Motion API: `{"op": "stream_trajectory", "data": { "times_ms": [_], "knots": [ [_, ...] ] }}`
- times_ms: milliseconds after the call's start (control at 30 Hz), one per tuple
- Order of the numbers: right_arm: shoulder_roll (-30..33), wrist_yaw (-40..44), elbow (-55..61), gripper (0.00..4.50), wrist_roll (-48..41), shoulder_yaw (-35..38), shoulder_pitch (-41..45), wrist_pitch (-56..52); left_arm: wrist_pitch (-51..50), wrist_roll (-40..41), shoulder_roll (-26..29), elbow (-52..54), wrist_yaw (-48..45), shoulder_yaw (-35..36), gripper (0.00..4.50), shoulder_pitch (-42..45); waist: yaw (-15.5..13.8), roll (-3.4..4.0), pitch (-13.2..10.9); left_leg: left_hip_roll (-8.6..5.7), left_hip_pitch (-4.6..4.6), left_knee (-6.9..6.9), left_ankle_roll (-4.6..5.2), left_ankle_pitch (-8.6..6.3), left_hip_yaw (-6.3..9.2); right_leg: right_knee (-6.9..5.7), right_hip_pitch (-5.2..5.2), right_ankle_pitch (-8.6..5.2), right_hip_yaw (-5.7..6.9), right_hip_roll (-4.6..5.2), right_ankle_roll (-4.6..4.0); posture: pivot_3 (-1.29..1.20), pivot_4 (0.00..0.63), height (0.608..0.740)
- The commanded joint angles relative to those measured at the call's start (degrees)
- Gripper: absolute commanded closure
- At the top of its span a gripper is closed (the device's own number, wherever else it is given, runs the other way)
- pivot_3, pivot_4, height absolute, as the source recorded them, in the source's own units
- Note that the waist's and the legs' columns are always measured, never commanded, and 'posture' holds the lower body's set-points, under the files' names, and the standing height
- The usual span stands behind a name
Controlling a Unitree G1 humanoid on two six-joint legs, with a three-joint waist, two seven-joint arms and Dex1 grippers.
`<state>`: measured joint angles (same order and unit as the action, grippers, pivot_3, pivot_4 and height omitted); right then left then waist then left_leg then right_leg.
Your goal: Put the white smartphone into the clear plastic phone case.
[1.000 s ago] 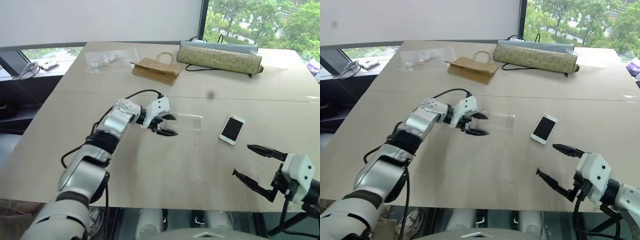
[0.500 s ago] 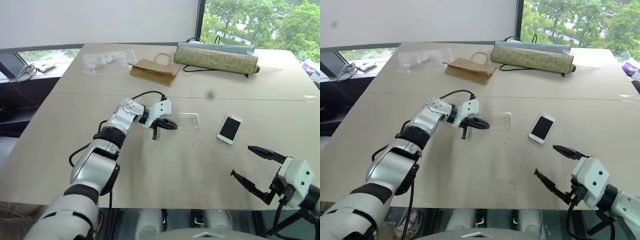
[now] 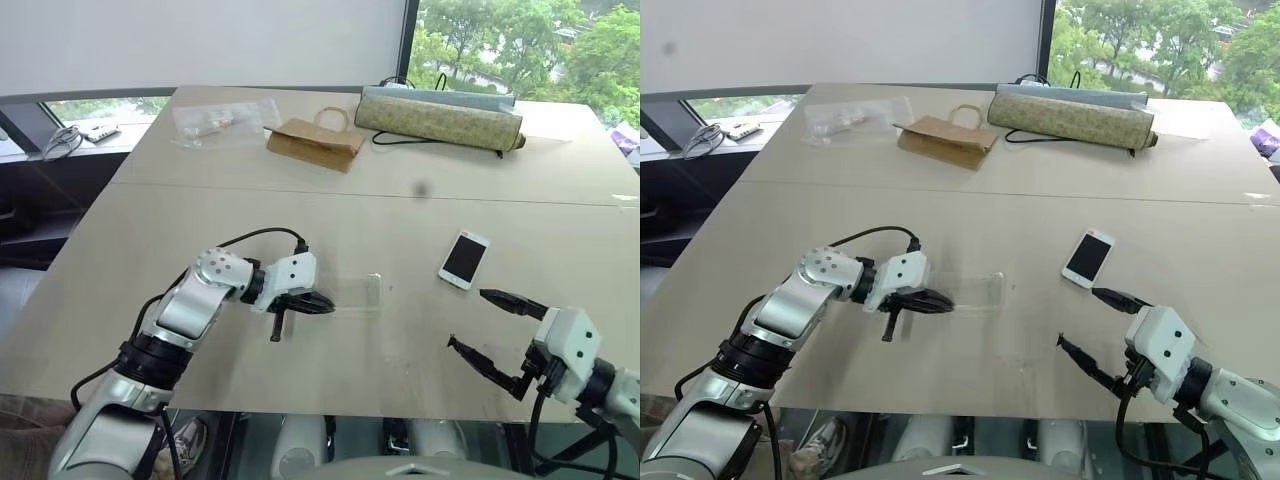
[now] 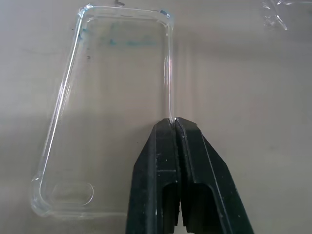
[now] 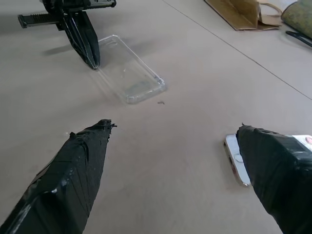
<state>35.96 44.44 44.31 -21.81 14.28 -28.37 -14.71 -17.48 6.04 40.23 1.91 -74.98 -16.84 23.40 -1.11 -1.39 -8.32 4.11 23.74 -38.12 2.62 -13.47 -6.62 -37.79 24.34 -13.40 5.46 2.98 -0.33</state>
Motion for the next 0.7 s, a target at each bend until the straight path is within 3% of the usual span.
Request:
{"op": "stream_trajectory", "data": {
  "times_ms": [33, 600, 633, 700],
  "knots": [
    [0.7, 0.0, 0.4, 0.00, -0.4, 0.4, 0.4, 0.2, 0.0, -1.4, -0.9, 0.9, 2.2, -1.0, 4.48, 1.3, 0.0, 0.00, 0.0, -0.02, 0.00, 0.00, 0.01, -0.01, 0.00, 0.00, 0.00, 0.00, 0.00, -0.01, 0.01, 0.00, 0.150, 0.740],
    [0.9, -2.3, 1.7, 0.00, 0.9, -0.1, 0.4, -2.5, 10.5, -2.4, -7.4, -14.1, -1.1, -4.2, 4.48, 11.1, -0.1, 0.00, 0.0, -0.04, 0.01, -0.10, 0.04, -0.02, 0.08, 0.01, -0.11, 0.05, 0.09, -0.06, 0.09, 0.00, 0.150, 0.740],
    [0.9, -2.6, 1.8, 0.00, 0.9, -0.2, 0.5, -2.8, 10.9, -2.1, -7.5, -14.2, -1.8, -4.1, 3.93, 11.1, 0.0, 0.00, 0.0, -0.04, 0.01, -0.11, 0.04, -0.02, 0.08, 0.01, -0.11, 0.04, 0.09, -0.06, 0.08, 0.00, 0.150, 0.740],
    [1.0, -3.5, 1.7, 0.00, 0.9, -0.5, 0.8, -4.9, 9.9, -0.7, -7.2, -12.9, -2.8, -3.1, 3.41, 10.5, 0.1, 0.00, 0.0, -0.04, 0.03, -0.11, 0.05, -0.03, 0.07, 0.02, -0.11, 0.05, 0.08, -0.06, 0.09, 0.00, 0.150, 0.740]
  ]
}}
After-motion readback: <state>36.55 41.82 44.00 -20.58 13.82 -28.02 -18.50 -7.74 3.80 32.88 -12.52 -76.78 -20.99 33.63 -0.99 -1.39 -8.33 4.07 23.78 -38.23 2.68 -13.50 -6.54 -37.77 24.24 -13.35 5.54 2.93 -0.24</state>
